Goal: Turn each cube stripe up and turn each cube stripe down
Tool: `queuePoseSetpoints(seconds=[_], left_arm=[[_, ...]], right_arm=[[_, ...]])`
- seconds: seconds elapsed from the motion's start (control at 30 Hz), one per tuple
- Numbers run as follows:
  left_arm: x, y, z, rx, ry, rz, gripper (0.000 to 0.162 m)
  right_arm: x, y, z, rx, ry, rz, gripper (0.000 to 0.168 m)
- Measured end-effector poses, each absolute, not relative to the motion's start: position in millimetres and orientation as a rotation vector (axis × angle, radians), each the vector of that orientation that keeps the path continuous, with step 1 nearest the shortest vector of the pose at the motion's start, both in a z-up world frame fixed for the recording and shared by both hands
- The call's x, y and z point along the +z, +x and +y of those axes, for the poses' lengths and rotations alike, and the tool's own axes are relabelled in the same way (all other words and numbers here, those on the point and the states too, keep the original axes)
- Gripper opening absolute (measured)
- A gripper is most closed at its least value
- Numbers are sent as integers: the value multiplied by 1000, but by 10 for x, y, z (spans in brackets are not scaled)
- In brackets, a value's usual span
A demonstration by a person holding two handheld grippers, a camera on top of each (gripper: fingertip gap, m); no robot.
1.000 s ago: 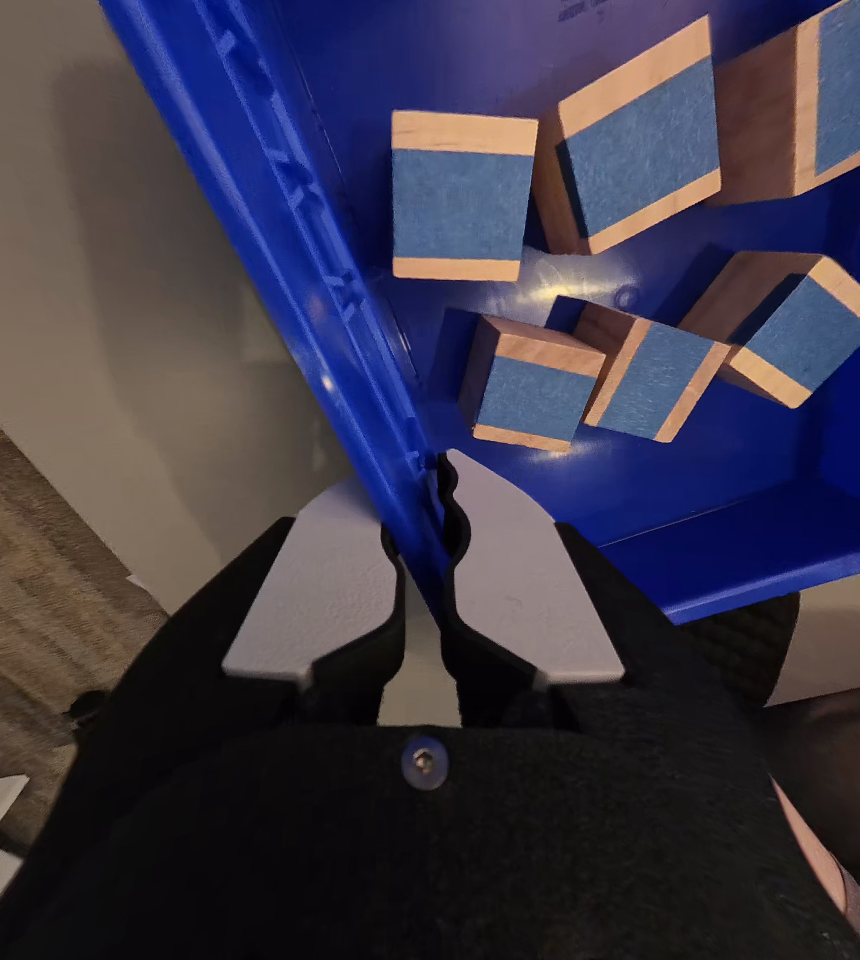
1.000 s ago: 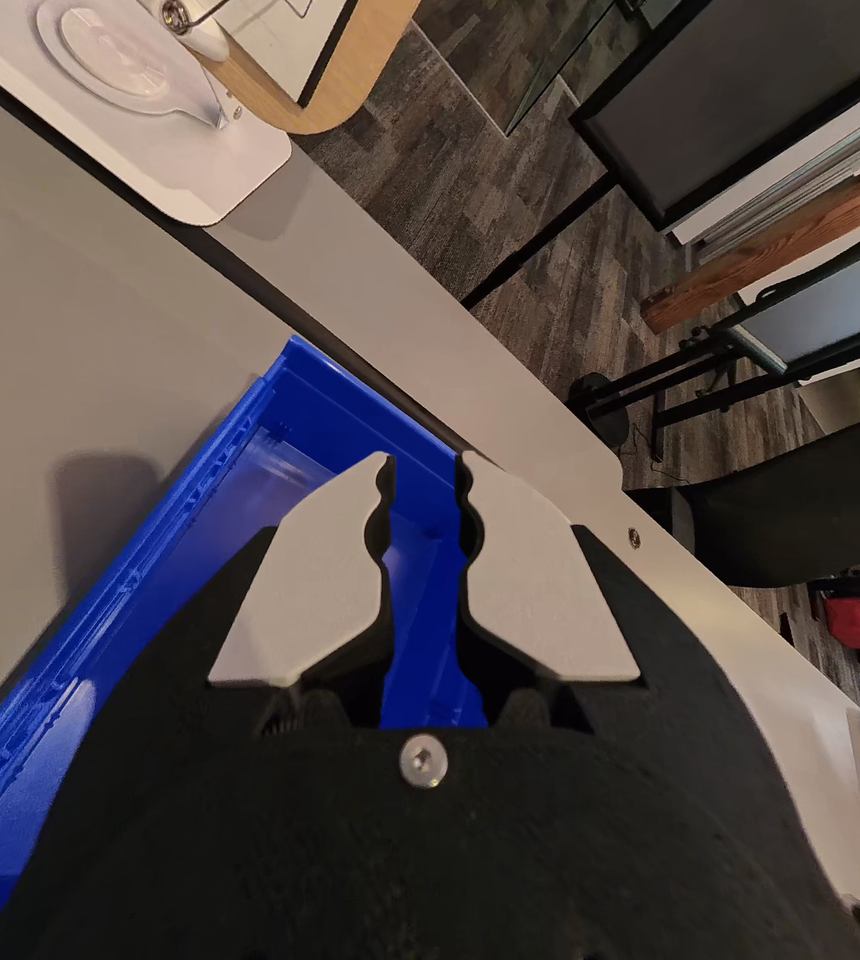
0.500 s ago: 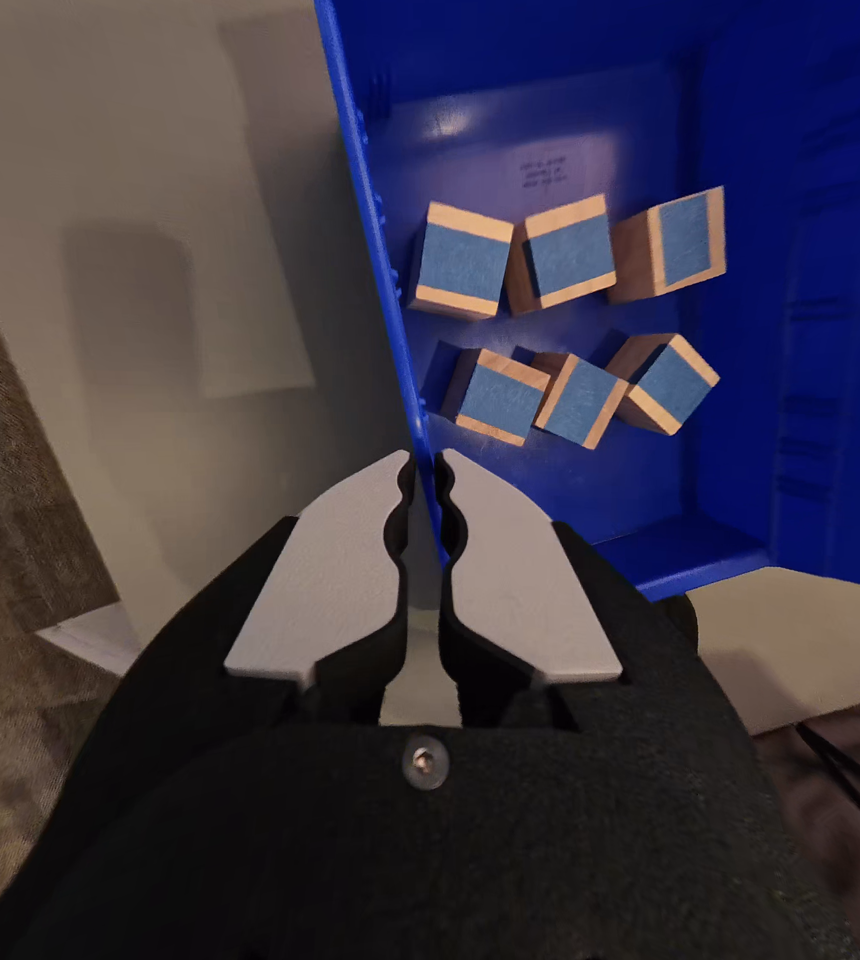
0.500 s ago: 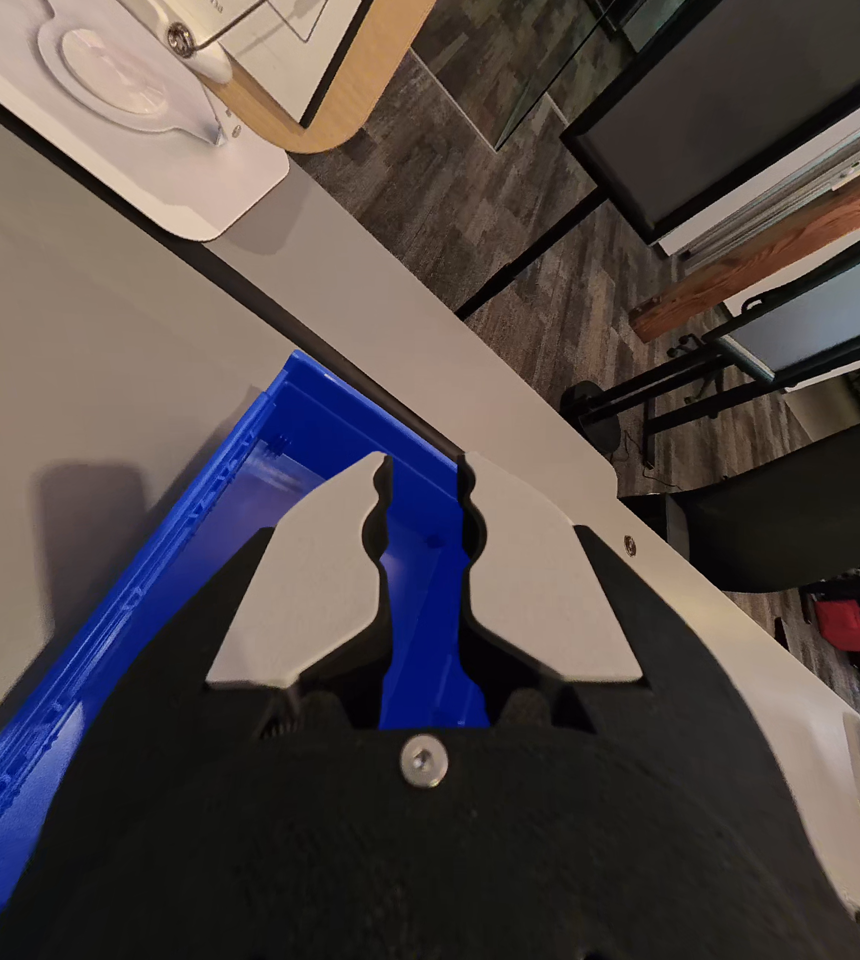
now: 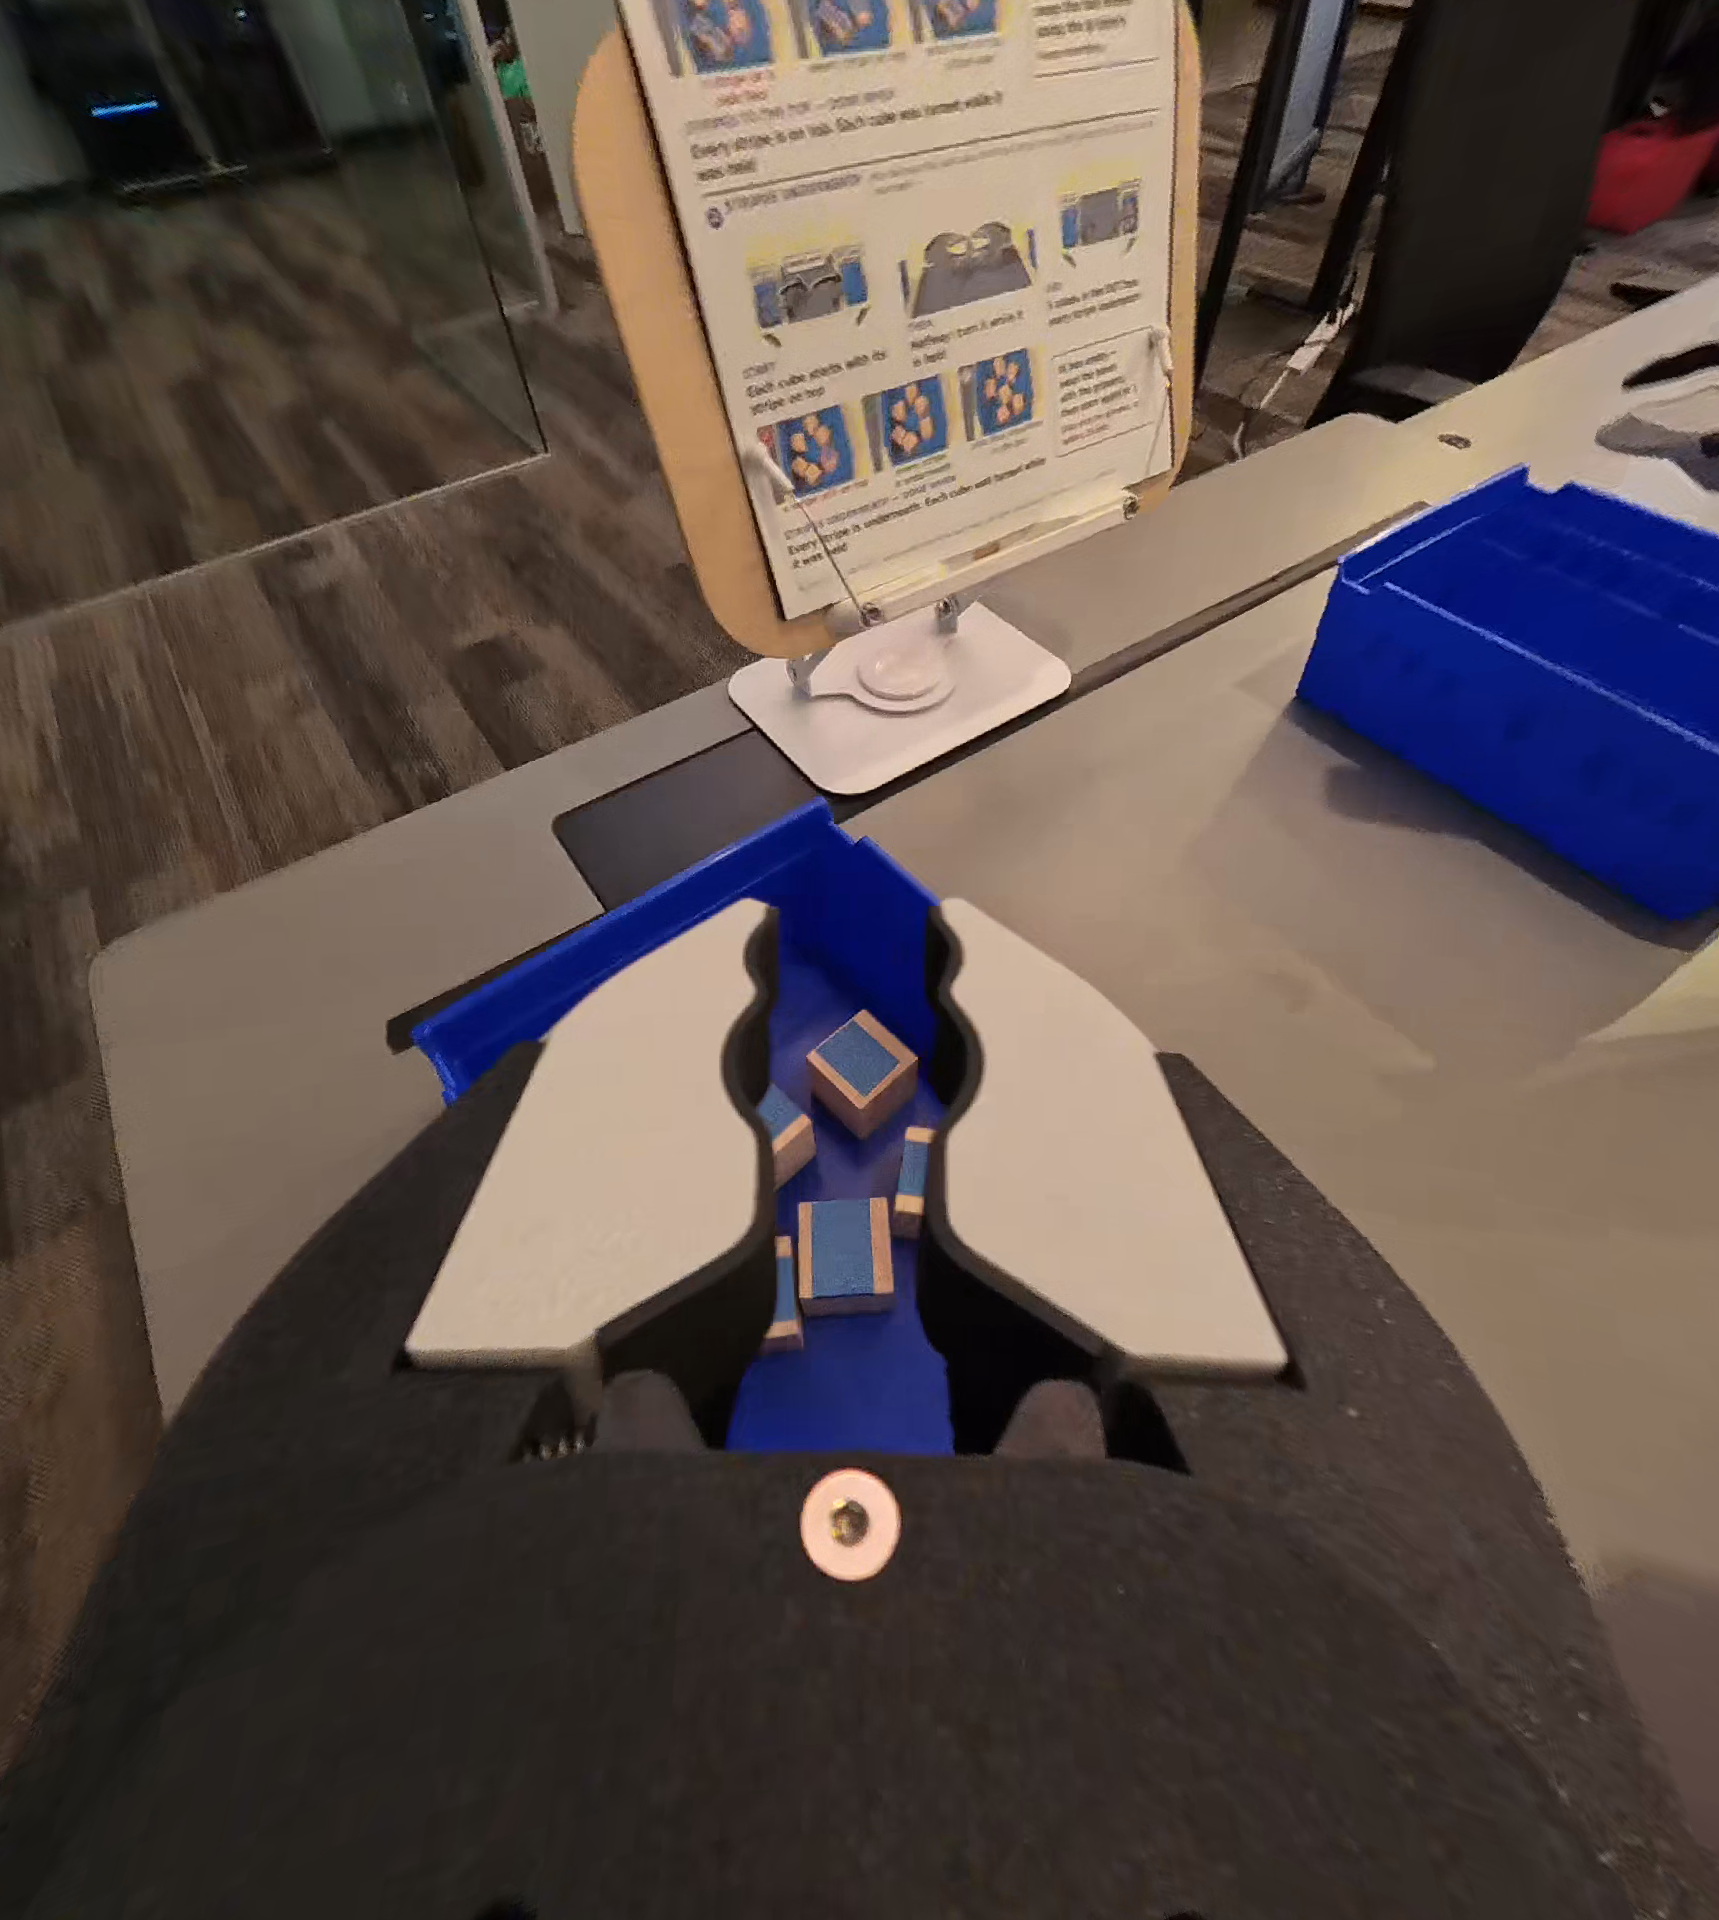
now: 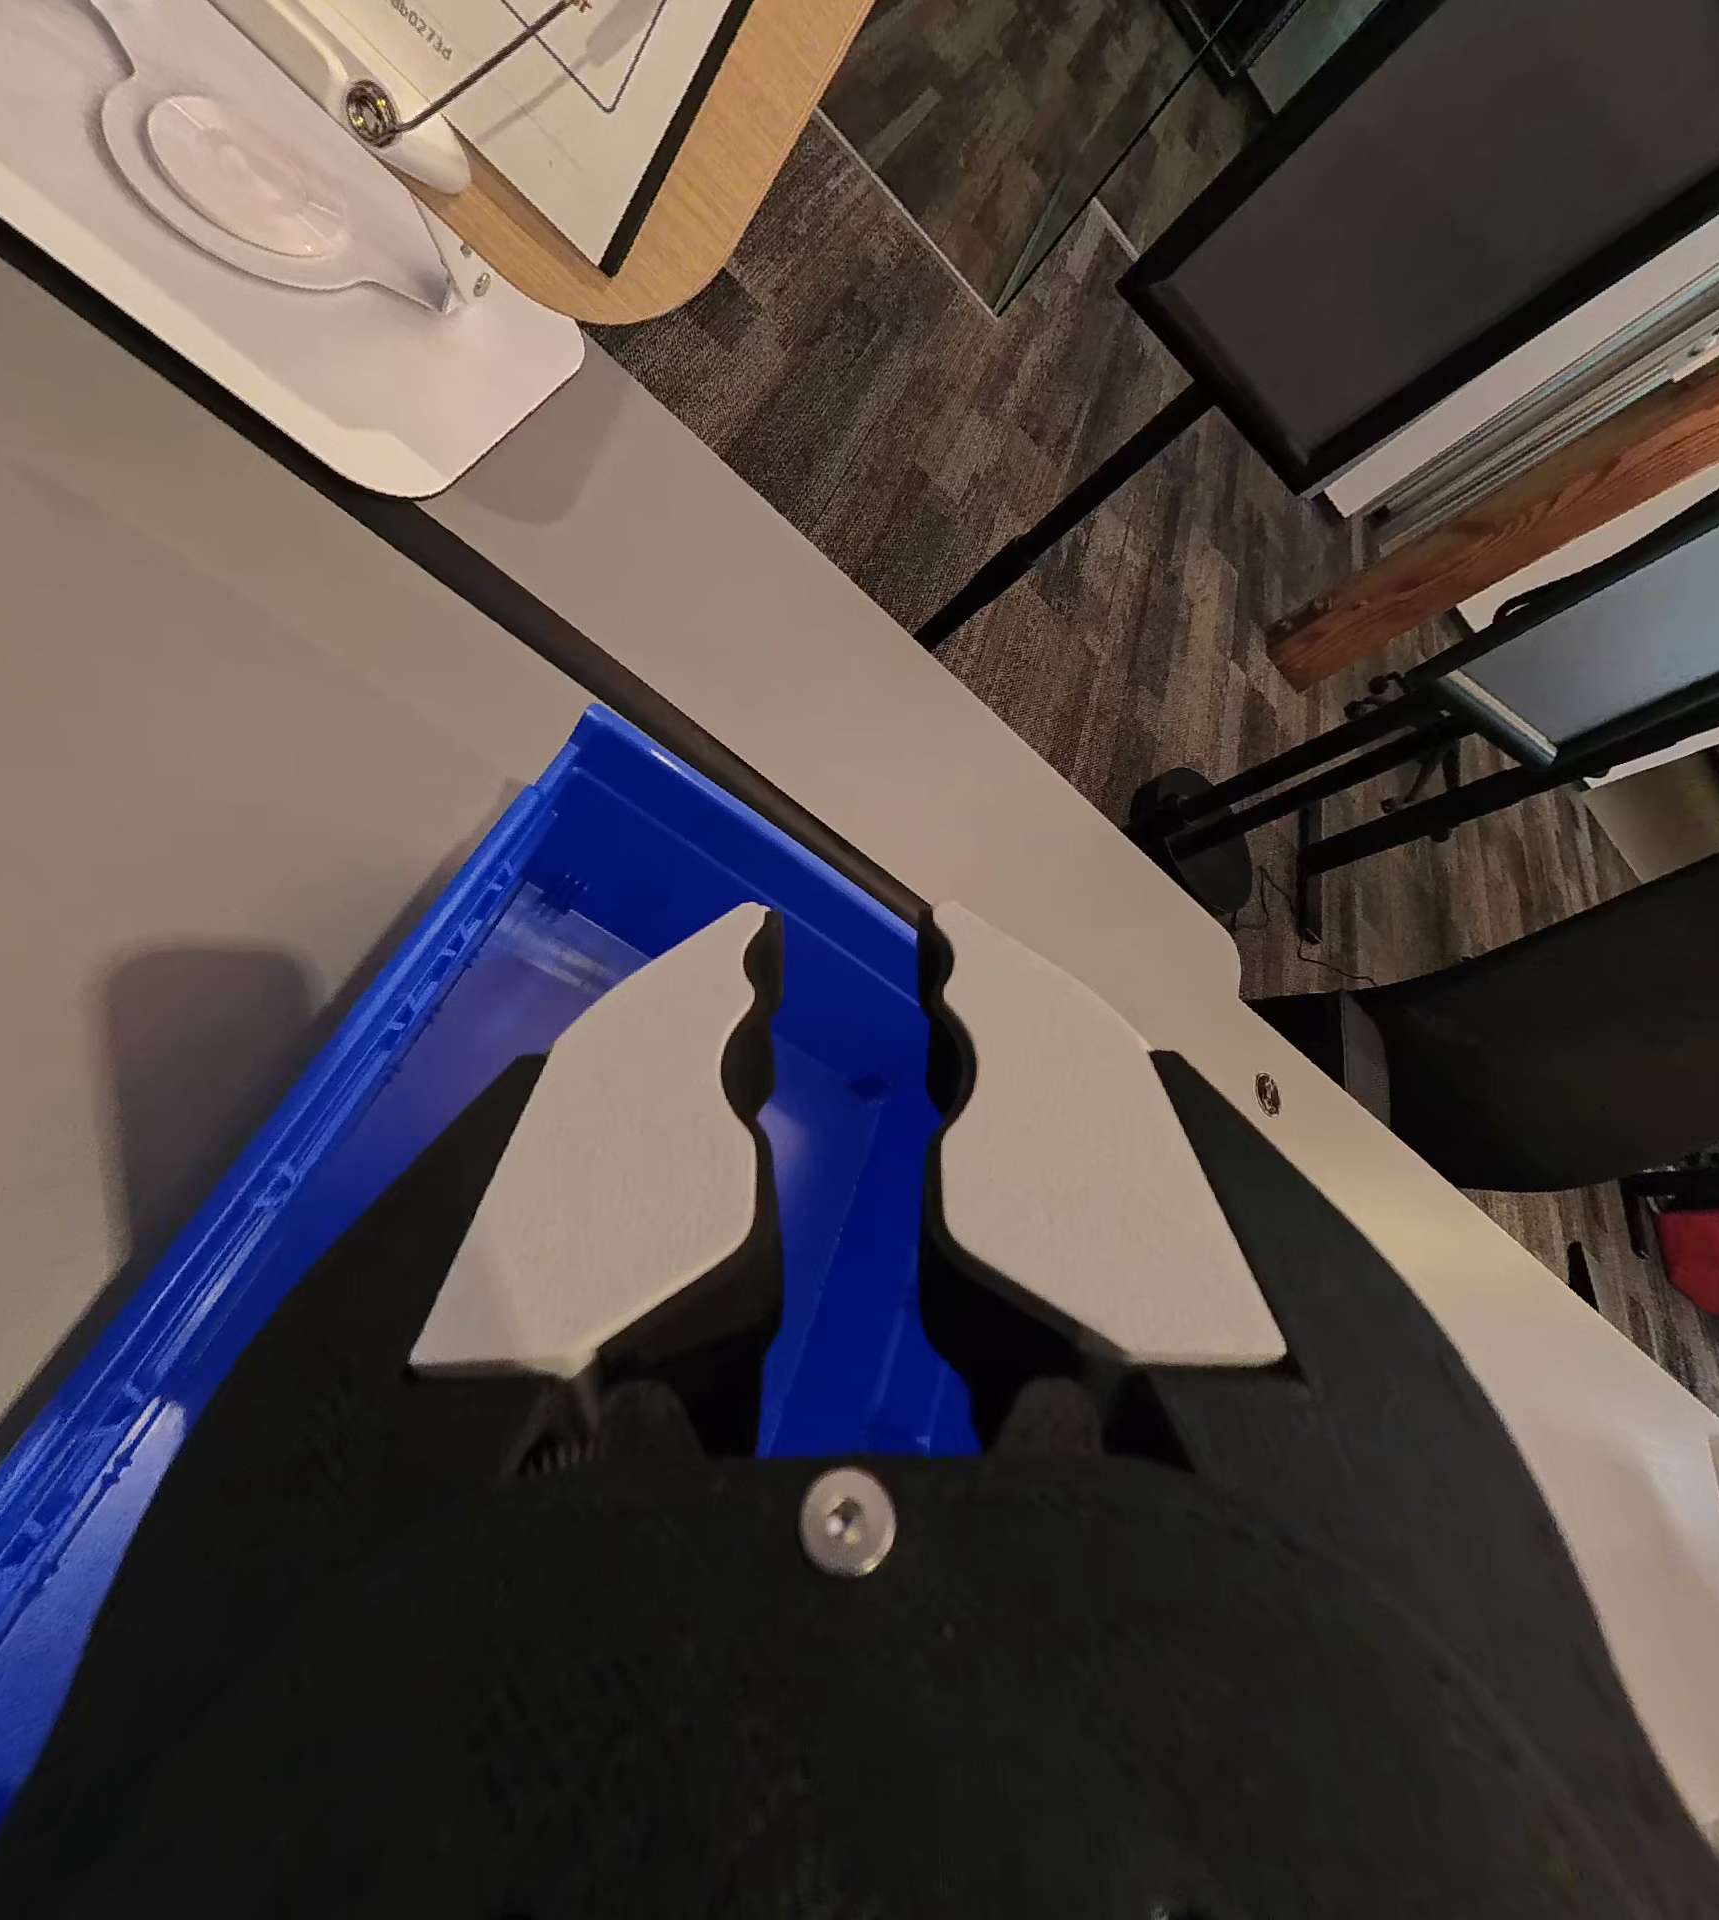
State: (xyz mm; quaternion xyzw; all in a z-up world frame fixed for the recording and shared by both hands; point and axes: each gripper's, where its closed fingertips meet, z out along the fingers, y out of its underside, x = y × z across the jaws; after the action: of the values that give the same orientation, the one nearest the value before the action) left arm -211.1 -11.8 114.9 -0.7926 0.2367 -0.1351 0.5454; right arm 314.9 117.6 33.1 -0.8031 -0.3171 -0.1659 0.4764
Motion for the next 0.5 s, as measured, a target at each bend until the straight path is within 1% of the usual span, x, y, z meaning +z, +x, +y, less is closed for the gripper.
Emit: queuePoseSetpoints(seconds=[0.07,0.1,0.13,0.23,0.3,0.4,0.5], left_arm=[[1019,-2046,-88,-255,-1919,613,37],[935,-2048,-40,-199,-1963,624,49],[855,-2036,11,-167,-2007,627,66],[524,-1758,26,-283,-2145,752,66],[294,-1641,48,-298,-2244,829,56],[-62,-1528,31,-269,-2373,965,55],[-406,-1509,-8,-226,-2504,1063,48]], right_arm=[[334,3152,1172,-406,-1961,-776,26],[333,3150,1170,-404,-1962,-777,26],[330,3150,1167,-401,-1964,-780,26],[326,3156,1163,-404,-1967,-784,26],[316,3163,1161,-403,-1972,-788,26],[303,3183,1159,-406,-1981,-792,26],[284,3198,1162,-401,-1988,-798,26]])
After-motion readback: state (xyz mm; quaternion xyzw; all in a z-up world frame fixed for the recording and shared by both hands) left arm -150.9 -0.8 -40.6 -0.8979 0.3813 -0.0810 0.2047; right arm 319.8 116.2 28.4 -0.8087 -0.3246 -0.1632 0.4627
